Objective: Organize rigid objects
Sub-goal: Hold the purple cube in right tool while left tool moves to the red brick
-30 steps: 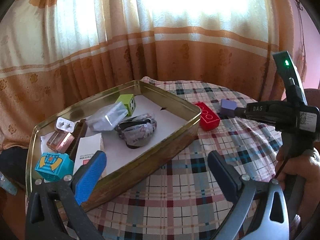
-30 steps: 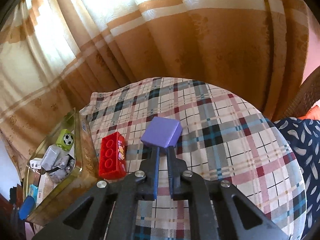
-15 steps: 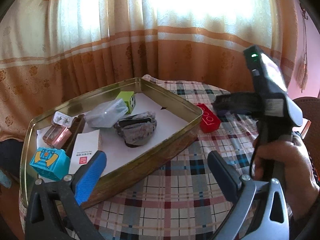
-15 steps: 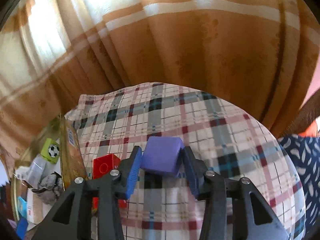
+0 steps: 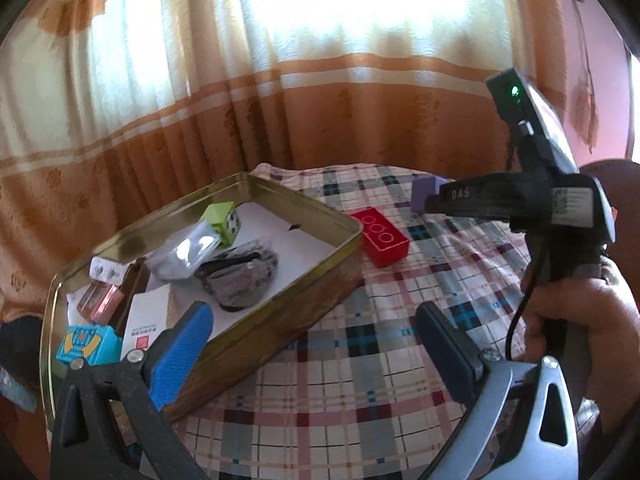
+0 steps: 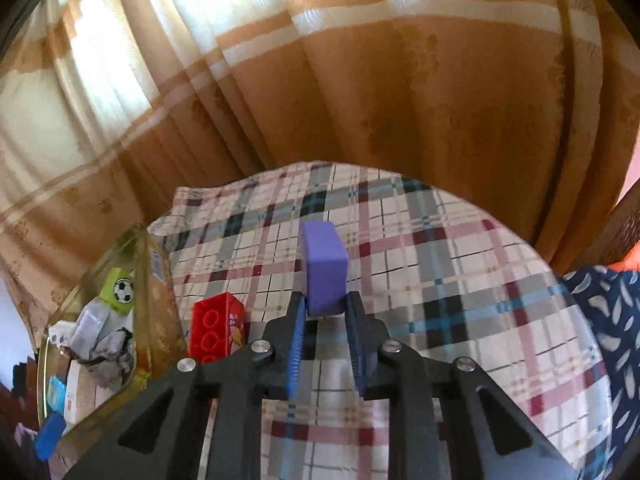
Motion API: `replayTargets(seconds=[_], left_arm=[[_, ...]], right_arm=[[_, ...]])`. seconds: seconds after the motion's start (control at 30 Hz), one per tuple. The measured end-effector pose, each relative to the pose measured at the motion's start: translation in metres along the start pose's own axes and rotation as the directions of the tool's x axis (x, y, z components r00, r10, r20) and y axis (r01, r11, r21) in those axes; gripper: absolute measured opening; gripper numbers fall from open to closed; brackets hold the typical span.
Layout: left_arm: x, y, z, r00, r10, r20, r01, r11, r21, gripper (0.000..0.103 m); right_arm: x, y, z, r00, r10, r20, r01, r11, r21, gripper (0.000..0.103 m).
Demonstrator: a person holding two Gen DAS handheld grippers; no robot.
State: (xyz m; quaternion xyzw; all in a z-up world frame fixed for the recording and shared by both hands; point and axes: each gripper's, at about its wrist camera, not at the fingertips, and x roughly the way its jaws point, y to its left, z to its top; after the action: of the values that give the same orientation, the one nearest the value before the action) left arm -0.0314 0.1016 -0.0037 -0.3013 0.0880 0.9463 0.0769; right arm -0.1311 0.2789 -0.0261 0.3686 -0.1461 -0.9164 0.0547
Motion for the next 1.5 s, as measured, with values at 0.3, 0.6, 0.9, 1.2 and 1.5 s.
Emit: replayTargets(seconds=[0.3, 0.6, 0.9, 1.2, 1.5], left_arm=[[0.003, 0.001, 0.002, 1.000, 0.003, -0.009, -0.003, 1.000, -0.010, 0.102], [0.002, 0.001, 0.002, 1.000, -0.001, -0.011, 0.001, 1.000, -0.024, 0.102], [0.002, -0.003, 0.005, 1.000, -0.005, 0.014, 0.005, 1.000, -0.016, 0.102], [0.017, -0.051, 0.053, 0.997, -0.048, 0.054, 0.044, 0.997, 0.060, 0.102], [0.082, -0.078, 0.093, 0.988, -0.040, -0.152, 0.035, 0.999, -0.035, 0.086]], right_arm=[[-0.002, -0.017, -0.004, 0.995, 0.100, -0.019, -0.097, 0.990, 0.100, 0.022], [0.021, -0.012, 0.006, 0.993, 0.108, -0.050, -0.102, 0.989, 0.112, 0.032], [0.007, -0.015, 0.002, 0.998, 0.065, 0.003, -0.065, 0.994, 0.089, 0.022], [-0.056, -0.040, 0.006, 0.938, -0.177, 0.299, 0.135, 0.979, 0.155, 0.022], [-0.073, -0.057, 0.009, 0.882, -0.300, 0.364, 0.218, 0.943, 0.250, 0.022]])
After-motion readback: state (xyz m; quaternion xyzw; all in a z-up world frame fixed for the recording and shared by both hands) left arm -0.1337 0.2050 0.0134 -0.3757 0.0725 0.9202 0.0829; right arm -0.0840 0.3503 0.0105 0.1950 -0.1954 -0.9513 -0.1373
